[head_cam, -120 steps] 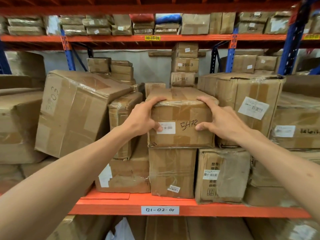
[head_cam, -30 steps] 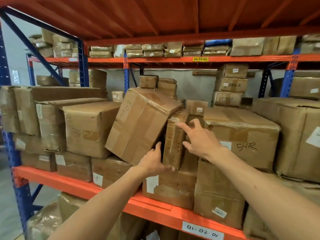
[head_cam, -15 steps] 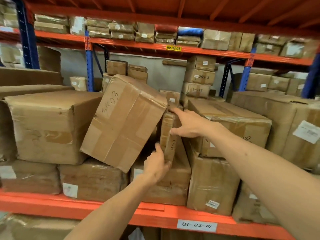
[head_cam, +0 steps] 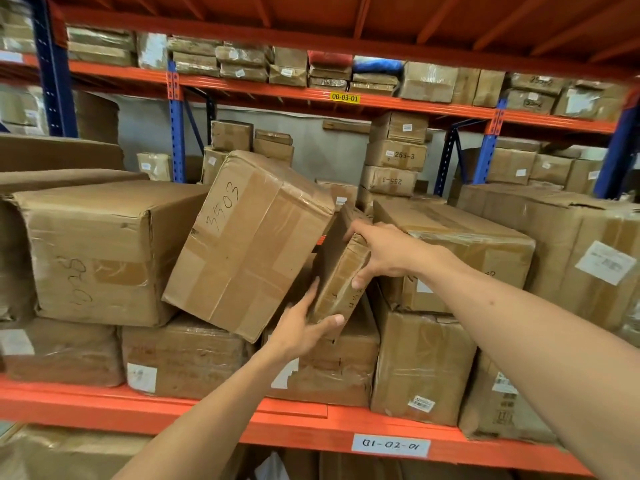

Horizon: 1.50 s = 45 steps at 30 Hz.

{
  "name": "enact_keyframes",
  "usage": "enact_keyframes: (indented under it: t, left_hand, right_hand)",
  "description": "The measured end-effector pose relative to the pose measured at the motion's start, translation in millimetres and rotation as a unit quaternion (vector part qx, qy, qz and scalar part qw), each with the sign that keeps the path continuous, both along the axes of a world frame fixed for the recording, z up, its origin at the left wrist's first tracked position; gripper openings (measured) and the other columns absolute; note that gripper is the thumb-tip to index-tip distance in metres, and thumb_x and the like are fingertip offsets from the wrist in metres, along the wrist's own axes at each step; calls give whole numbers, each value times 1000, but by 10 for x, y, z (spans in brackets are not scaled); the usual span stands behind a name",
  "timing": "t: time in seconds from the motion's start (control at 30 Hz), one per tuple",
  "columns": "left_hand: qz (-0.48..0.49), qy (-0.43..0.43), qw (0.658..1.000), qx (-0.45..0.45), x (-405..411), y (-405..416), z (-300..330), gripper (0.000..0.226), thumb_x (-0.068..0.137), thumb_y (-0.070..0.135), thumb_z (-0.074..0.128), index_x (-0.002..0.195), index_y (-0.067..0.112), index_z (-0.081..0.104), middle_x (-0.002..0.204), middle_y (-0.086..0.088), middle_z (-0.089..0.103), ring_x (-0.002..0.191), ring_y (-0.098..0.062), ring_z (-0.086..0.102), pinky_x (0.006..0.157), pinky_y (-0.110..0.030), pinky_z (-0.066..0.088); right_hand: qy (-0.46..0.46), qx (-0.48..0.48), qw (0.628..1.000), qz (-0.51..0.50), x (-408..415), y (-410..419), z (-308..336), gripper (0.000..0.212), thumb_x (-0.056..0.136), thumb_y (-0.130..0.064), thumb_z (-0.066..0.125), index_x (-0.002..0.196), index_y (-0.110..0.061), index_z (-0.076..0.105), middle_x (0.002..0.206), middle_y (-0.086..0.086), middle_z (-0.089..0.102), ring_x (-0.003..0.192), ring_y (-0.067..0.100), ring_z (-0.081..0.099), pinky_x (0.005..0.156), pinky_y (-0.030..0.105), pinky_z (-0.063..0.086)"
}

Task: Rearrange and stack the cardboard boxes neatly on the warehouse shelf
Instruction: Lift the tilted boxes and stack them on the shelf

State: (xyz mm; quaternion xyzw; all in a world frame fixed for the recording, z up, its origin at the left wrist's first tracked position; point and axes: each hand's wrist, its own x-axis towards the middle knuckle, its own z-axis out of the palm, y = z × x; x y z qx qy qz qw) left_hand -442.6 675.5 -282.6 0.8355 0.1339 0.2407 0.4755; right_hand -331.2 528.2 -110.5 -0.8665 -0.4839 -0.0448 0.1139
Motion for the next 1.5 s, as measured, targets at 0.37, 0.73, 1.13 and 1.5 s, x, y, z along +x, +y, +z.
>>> enact_keyframes:
  t: [0.37,0.73,1.13,1.5]
  left_hand:
    - [-66,-130,940,-309,-136,-603,-262,80,83,48,80,150,49,38,141,1,58,123,-20,62,100,-45,53]
    - [8,-295,919,-261,-274,-1889,559,48,81,26,80,127,29,69,117,-3,75,111,-22,70,101,-49,52]
    - [64,-255,964,37,-249,-2632,1917,45,91,21,75,134,30,65,111,6,74,93,1,71,75,-14,56]
    - [47,-233,958,160,429,-2908,2563,41,91,22,74,131,26,68,108,3,71,87,2,65,72,-6,50]
  right_hand:
    - [-61,97,992,49,-308,-347,-32,41,70,-26,91,102,-33,65,85,-9,70,86,18,67,78,39,57]
    - [-129,197,965,118,-608,-1770,651,36,74,-23,87,101,-32,65,79,-10,63,86,22,66,72,32,50]
    - [12,468,876,111,-34,-3051,886,29,75,-26,90,91,-33,67,87,-16,71,83,-1,66,71,18,54]
    - [27,557,830,36,648,-3386,979,29,78,-31,88,84,-37,60,84,-14,67,76,-8,65,59,22,58]
